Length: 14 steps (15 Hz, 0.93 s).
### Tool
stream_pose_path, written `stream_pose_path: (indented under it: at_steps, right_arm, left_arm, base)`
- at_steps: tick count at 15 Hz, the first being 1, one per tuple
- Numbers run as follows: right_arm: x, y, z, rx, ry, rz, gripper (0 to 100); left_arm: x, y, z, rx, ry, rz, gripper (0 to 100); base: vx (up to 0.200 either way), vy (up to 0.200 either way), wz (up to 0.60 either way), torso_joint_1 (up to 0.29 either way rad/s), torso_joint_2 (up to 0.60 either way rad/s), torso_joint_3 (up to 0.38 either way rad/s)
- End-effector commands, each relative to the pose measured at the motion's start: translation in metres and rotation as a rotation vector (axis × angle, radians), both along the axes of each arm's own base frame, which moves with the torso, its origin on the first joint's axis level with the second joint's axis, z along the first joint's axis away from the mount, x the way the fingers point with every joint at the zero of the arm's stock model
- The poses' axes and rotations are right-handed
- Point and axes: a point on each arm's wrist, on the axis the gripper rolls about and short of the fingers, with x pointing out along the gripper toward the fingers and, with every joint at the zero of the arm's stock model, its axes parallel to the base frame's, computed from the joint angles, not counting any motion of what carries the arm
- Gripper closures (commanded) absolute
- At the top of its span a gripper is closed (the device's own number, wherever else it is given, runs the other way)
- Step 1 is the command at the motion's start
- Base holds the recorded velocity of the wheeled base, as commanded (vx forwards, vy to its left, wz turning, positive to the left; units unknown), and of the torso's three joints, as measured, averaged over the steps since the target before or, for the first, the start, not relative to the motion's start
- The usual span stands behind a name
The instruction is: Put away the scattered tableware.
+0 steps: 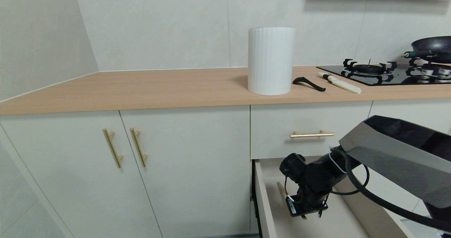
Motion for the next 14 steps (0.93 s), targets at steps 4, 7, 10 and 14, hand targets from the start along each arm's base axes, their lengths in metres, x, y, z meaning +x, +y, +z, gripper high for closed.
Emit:
stream_pose_path:
  at_steps: [4,7,10,14]
  right_arm:
    - [-0.0007,-0.0003,-0.0004,-0.004,0.003,0.001,100]
    - [-0.0009,0.0,-0.0009,-0.016,-0.002,0.001,0]
    - [-0.0009,0.0,-0.0009,-0.016,-0.002,0.001,0]
    - [-0.0002,-0.0003,-0.0006,-0.013,-0.005,-0.005,0]
  left_arm:
    - [0.0,0.0,0.0,0.0,0.0,0.001,0]
    - [0.0,0.0,0.0,0.0,0.0,0.001,0]
    - [0.0,0.0,0.0,0.0,0.0,0.001,0]
    - [0.0,0.0,0.0,0.0,0.0,-0.001,0]
  base:
    - [0.0,0.0,0.0,0.0,0.0,0.0]
    - [0.0,0.0,0.0,0.0,0.0,0.0]
    - [0.0,0.0,0.0,0.0,0.0,0.0]
    - [0.0,0.0,0.0,0.0,0.0,0.0]
